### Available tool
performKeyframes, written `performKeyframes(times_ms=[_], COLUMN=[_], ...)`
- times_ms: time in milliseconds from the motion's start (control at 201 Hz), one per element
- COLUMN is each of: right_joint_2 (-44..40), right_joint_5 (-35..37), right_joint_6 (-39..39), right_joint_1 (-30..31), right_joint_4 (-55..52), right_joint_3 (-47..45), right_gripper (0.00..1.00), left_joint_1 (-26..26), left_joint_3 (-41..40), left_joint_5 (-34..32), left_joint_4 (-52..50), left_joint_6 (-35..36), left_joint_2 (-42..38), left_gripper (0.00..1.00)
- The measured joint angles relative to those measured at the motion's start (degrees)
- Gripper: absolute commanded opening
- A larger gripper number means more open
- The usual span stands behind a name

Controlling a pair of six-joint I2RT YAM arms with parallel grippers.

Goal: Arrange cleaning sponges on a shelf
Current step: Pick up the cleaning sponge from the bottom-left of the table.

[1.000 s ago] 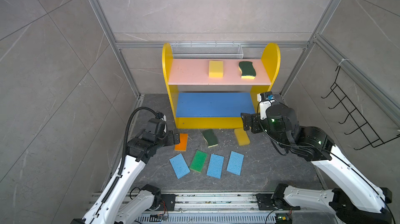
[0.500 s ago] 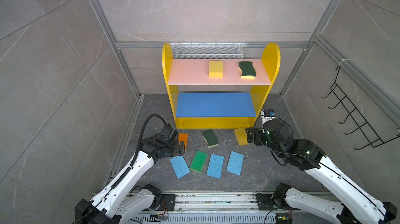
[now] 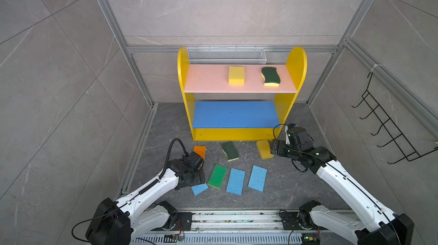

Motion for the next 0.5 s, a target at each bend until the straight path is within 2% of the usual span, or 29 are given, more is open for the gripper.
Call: performKeyframes(times_ms=[229, 498], right_joint_2=[-1.6, -1.6], right_joint_5=[-2.1, -3.8], right_joint_6=[0.4, 0.4], right_joint_1=[-3.6, -5.8], right_joint_4=[0.0, 0.3], right_joint_3=[-1.6, -3.5], right_gripper=[0.99, 1.0], left_joint_1=[-1.5, -1.6], left_joint_3=[-0.4, -0.4], left_joint_5=[-0.2, -1.4], left_joint_4=[4.1, 6.5], left_joint_6=[-4.7, -6.9], left_joint_2=[4.1, 9.5], left_gripper=[1.0, 1.0])
